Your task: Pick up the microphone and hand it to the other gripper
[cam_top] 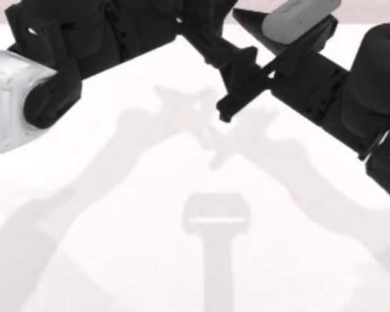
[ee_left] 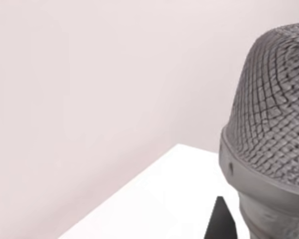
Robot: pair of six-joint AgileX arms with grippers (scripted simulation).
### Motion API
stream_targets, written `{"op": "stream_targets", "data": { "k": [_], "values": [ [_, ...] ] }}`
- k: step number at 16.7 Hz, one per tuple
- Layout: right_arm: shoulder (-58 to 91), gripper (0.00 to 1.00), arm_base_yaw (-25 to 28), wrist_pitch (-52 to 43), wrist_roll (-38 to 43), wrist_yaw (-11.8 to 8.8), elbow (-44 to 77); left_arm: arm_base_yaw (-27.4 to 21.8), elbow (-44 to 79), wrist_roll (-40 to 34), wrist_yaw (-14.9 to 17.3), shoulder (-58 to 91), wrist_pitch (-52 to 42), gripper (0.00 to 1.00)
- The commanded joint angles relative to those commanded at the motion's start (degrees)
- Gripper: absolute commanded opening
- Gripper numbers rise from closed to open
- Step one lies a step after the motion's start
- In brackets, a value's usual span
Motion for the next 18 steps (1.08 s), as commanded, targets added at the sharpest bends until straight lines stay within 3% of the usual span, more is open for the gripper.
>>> {"op": "stream_targets", "data": {
  "k": [2,11,18],
  "values": [
    [0.0,1.0,0.0,0.0,0.0,0.0,0.0,0.0,0.0,0.0,0.0,0.0,0.0,0.0],
    [0.29,1.0,-0.3,-0.08,-0.27,0.29,-0.64,0.12,0.4,0.3,-0.38,-0.38,-0.14,0.0],
    [-13.74,1.0,-1.98,-2.43,-0.23,-1.91,-11.97,7.76,-3.08,0.11,6.18,-4.29,-0.66,0.0]
  ]
}}
